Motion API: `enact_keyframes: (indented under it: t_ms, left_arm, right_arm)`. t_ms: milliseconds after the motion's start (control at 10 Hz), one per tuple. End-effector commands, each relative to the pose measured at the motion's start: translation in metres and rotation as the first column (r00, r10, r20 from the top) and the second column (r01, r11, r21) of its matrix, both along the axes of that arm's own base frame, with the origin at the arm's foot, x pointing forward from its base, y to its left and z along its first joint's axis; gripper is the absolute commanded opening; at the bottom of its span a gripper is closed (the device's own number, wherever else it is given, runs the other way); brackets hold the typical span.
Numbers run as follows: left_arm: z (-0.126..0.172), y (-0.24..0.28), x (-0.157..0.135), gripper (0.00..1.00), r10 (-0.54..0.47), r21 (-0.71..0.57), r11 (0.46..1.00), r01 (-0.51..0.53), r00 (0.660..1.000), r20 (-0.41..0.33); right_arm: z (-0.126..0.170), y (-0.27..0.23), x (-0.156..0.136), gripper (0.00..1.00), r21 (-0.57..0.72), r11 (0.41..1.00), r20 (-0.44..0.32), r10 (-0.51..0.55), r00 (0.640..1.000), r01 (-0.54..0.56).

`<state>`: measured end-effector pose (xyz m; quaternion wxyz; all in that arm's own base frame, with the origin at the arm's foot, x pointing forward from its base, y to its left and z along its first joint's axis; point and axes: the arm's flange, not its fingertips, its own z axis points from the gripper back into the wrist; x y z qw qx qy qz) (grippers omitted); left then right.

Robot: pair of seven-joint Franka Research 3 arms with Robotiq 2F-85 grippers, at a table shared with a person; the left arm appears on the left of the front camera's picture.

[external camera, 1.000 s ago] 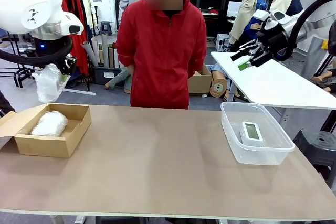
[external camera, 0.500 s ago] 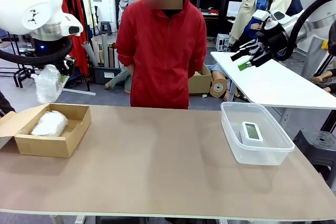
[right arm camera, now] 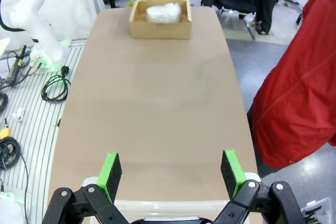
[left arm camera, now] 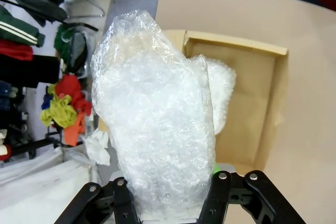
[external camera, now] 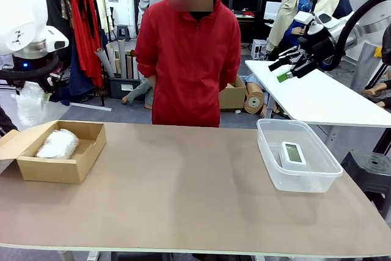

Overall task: Separate and place wrapped and unwrapped clocks.
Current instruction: If the picked Digital clock is wrapped, place it in the Package Box ; if not, place it in the Organizing box.

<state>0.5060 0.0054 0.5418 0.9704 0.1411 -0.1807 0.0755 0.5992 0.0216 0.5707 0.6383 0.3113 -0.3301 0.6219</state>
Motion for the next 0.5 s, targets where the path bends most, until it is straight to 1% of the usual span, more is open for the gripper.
enact_keyframes:
  t_ms: [0,200,300,400]
  left_arm:
    - [-0.020,0.010,-0.003,0.00,-0.042,-0.010,0.999,0.042,0.999,0.008]
    - [-0.046,0.022,0.010,0.00,-0.041,-0.037,0.998,0.040,0.999,-0.009]
    - [-0.059,0.022,0.018,0.00,-0.057,-0.053,0.997,0.057,0.998,-0.008]
    - [-0.068,0.022,0.025,0.00,-0.103,-0.068,0.992,0.102,0.995,-0.007]
  right_arm:
    - [0.001,0.001,0.000,1.00,0.002,1.000,0.001,0.002,1.000,-0.002]
    - [0.001,0.001,0.000,1.00,0.002,1.000,0.001,0.002,1.000,-0.002]
    - [0.001,0.001,0.000,1.00,0.002,1.000,0.001,0.002,1.000,-0.002]
    - [0.001,0.001,0.000,1.00,0.002,1.000,0.001,0.002,1.000,-0.002]
